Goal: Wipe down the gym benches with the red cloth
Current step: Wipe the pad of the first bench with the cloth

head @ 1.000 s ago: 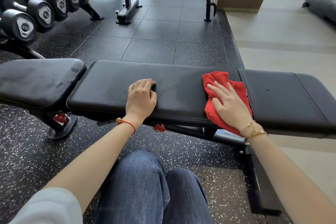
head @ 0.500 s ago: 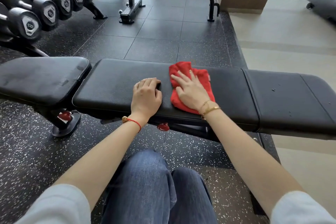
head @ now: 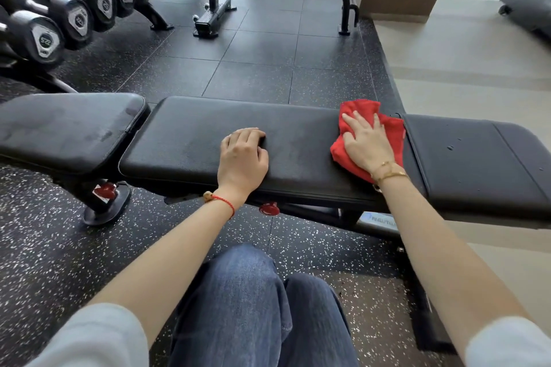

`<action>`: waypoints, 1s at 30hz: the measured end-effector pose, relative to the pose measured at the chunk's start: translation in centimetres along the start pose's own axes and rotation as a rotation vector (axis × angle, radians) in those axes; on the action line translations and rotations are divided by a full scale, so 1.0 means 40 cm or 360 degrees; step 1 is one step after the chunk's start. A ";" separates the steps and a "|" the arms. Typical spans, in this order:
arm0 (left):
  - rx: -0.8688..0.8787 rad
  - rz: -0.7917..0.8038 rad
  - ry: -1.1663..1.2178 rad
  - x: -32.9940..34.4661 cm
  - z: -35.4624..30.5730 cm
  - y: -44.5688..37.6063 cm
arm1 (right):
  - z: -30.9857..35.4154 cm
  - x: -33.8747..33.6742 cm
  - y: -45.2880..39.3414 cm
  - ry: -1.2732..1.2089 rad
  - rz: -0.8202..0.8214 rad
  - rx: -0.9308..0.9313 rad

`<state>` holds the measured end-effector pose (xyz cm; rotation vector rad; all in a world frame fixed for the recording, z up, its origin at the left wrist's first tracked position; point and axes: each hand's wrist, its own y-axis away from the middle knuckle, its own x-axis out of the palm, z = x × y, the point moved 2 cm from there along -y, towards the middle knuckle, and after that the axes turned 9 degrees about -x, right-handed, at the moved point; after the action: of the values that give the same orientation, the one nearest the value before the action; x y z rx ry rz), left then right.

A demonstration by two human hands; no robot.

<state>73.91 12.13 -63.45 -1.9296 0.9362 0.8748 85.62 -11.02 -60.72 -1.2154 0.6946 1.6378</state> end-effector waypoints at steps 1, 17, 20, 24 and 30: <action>-0.0001 -0.0002 -0.0001 0.001 0.000 0.000 | 0.021 0.009 -0.017 0.0009 0.0030 -0.0006; 0.0004 -0.0012 0.0034 -0.001 0.009 -0.002 | 0.081 0.024 0.160 -0.0109 -0.0035 -0.0576; 0.0000 -0.0008 0.0028 0.000 0.006 -0.001 | 0.012 0.005 0.104 -0.0090 -0.0011 -0.0329; -0.0016 -0.0005 0.0015 -0.001 0.000 -0.001 | 0.027 0.015 0.012 0.0009 0.0004 -0.0136; -0.0032 -0.0013 -0.0006 0.000 -0.002 -0.003 | 0.163 0.063 0.002 0.0028 0.0112 -0.0407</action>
<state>74.03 12.11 -63.39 -1.9466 0.9198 0.8858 82.82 -4.62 -60.83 -1.4011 0.5556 1.8181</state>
